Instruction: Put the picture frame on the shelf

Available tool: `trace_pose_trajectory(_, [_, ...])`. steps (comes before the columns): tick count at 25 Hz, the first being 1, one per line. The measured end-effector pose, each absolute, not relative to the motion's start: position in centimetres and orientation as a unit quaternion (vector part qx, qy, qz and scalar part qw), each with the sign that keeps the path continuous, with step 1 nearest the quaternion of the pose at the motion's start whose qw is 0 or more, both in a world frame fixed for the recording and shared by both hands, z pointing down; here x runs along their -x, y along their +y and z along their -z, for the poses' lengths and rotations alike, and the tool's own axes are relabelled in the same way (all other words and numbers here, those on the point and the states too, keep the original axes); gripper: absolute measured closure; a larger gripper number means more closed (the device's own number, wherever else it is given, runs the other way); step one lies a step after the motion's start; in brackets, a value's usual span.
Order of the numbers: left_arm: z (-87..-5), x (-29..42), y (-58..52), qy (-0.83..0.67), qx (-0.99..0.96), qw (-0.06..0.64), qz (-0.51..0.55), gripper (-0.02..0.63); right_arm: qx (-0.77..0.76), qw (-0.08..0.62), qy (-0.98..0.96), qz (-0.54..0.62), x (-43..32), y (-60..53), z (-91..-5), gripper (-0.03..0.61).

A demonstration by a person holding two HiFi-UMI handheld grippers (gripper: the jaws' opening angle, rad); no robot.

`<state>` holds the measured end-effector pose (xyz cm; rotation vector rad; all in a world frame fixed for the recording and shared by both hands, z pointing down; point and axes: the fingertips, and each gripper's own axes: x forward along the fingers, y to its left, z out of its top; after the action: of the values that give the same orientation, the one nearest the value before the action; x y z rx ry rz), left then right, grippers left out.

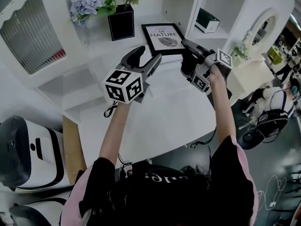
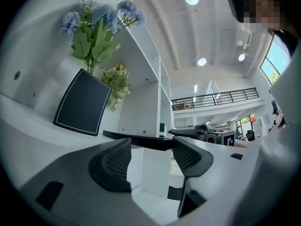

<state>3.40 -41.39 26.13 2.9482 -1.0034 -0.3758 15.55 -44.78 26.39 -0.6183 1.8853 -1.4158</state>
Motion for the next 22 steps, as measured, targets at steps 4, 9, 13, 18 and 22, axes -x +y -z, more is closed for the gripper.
trace_pose_trajectory(4, [-26.2, -4.5, -42.3, -0.318, -0.941, 0.007, 0.115, 0.339, 0.247, 0.324, 0.758, 0.509, -16.3, -44.7, -25.7, 0.388])
trace_pose_trajectory(9, [-26.3, -5.2, -43.4, -0.32, -0.939, 0.029, 0.121, 0.336, 0.256, 0.302, 0.78, 0.484, -17.0, -44.1, -26.0, 0.388])
trace_pose_trajectory(13, [-26.2, -5.0, -44.5, -0.343, -0.931, 0.036, 0.121, 0.336, 0.275, 0.282, 0.798, 0.456, -17.9, -43.6, -26.0, 0.388])
trace_pose_trajectory(18, [-25.9, -5.3, -44.8, -0.352, -0.927, 0.039, 0.122, 0.354, 0.276, 0.266, 0.807, 0.449, -17.9, -43.1, -26.6, 0.388])
trace_pose_trajectory(22, [-25.8, -5.5, -45.2, -0.36, -0.924, 0.047, 0.118, 0.382, 0.283, 0.249, 0.812, 0.446, -17.4, -42.8, -27.5, 0.388])
